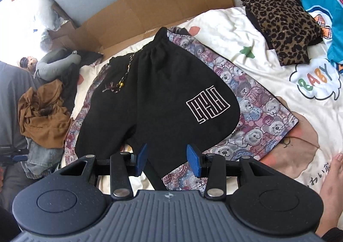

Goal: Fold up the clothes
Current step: 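Move the left tool down to the bear-print side edge of the pants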

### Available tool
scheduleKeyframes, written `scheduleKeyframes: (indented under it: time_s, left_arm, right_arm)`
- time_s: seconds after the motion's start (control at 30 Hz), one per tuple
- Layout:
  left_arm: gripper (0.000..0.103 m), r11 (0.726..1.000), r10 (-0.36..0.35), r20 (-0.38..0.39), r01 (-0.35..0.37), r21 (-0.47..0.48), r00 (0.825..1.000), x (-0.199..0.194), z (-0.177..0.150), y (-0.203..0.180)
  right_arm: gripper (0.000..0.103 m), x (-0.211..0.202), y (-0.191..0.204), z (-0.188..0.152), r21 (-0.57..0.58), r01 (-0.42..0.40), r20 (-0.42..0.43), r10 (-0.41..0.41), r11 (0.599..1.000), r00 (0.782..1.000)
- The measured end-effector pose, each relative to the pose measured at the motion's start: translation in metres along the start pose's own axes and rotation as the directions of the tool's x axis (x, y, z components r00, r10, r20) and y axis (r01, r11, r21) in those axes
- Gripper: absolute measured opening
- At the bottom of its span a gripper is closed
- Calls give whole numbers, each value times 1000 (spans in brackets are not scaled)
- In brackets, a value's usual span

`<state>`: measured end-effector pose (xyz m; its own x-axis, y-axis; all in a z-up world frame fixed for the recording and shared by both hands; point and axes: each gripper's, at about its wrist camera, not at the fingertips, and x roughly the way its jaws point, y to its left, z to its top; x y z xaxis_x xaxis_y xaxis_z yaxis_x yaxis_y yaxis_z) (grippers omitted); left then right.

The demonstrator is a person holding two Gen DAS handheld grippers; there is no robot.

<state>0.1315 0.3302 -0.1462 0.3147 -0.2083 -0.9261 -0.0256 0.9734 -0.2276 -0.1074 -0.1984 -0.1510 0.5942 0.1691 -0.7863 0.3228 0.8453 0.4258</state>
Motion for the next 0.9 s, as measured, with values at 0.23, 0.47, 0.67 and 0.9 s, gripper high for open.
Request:
scheduleKeyframes:
  time_s: [0.23,0.47,0.67,0.9]
  left_arm:
    - [36,1000,25,-56,-24,19,998,56,-18,8]
    - [36,999,23,-106,-28,-38,994,104,-33,24]
    - [39,992,-46,-86,36,-117,995,131,-40,31]
    - [4,994,-51,-47,46,-98,998,130,-50,14]
  right_arm:
    - [48,35,8,-14,3,-57,-69,57,998,996]
    - [48,50,18,-31,-51,-48,-148,40,998,988]
    - [48,54,9,-37,-31,-7,-160,2,999,987]
    - [48,58,6,-42,-48,19,-179,-27,999,984]
